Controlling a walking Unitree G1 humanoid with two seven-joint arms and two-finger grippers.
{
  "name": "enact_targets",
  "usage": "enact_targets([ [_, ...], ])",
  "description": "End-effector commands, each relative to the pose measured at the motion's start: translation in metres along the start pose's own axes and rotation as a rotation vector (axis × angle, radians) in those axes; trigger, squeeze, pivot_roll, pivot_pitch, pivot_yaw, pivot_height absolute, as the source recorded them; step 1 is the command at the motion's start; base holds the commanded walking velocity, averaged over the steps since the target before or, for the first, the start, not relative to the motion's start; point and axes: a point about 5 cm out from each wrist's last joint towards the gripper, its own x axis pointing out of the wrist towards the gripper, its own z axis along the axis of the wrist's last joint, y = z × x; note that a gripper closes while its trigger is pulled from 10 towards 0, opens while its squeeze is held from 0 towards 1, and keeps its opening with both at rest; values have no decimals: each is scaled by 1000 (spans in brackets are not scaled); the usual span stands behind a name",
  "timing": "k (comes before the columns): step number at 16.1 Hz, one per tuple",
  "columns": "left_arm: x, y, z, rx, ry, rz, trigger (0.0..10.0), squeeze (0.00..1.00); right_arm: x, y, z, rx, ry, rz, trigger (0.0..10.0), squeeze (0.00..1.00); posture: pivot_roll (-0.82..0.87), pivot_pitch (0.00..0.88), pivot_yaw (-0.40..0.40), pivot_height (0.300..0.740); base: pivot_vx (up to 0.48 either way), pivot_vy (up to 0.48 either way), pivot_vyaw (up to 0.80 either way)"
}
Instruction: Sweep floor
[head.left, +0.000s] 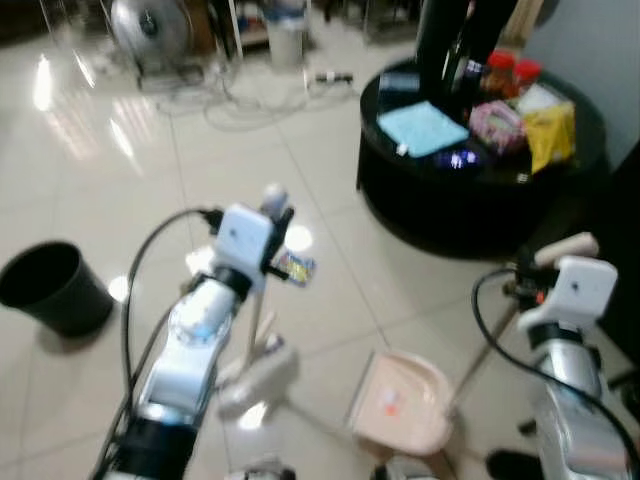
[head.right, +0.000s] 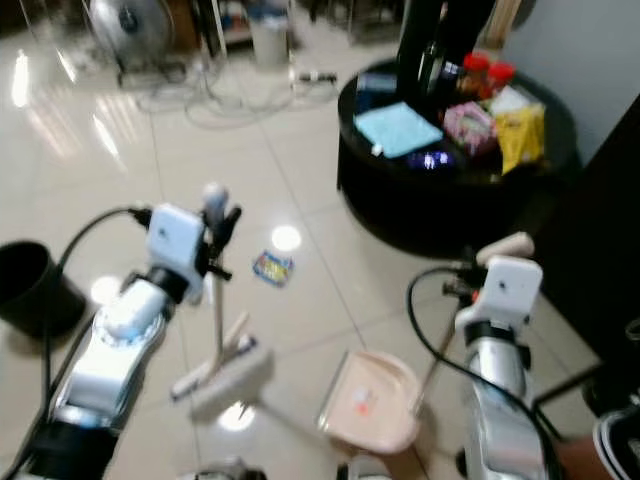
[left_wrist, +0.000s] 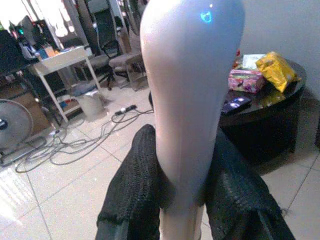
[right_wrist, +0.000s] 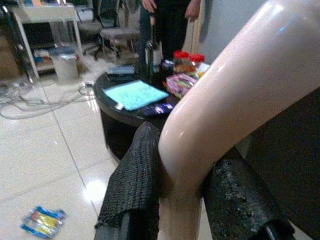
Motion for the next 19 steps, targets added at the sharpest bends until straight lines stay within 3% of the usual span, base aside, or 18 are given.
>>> enact_targets([
  [1, 0, -2, 1, 2, -7, -14, 10000, 0, -2, -7, -1, -41, -15, -26, 10000, 0, 34, 112, 11, 740, 0, 0, 0],
  [3, 1, -4, -7, -23, 9, -11, 10000, 0, -6, -14, -10, -64, 2, -51, 10000, 0, 29, 117, 17, 740, 0, 0, 0],
  [6, 5, -6, -7, 3, -1, -21, 10000, 0, -9, -40, -21, -111, -4, -131, 10000, 0, 47, 136, 33, 740, 0, 0, 0],
  [10, 9, -1, -4, 19, -41, 10, 10000, 0, 1, -50, -28, -266, -49, -118, 10000, 0, 91, 178, 58, 740, 0, 0, 0],
  [13, 9, 2, -1, 8, -60, 30, 10000, 0, 8, -55, -27, -294, -97, -122, 10000, 0, 121, 212, 87, 740, 0, 0, 0],
  [15, 9, 4, 2, 2, -76, 37, 10000, 0, 12, -50, -23, -258, -147, -100, 10000, 0, 141, 229, 109, 740, 0, 0, 0],
  [19, 10, 7, 3, -8, -85, 46, 10000, 0, 13, -21, -34, -230, -174, -17, 10000, 0, 182, 257, 150, 740, 0, 0, 0],
])
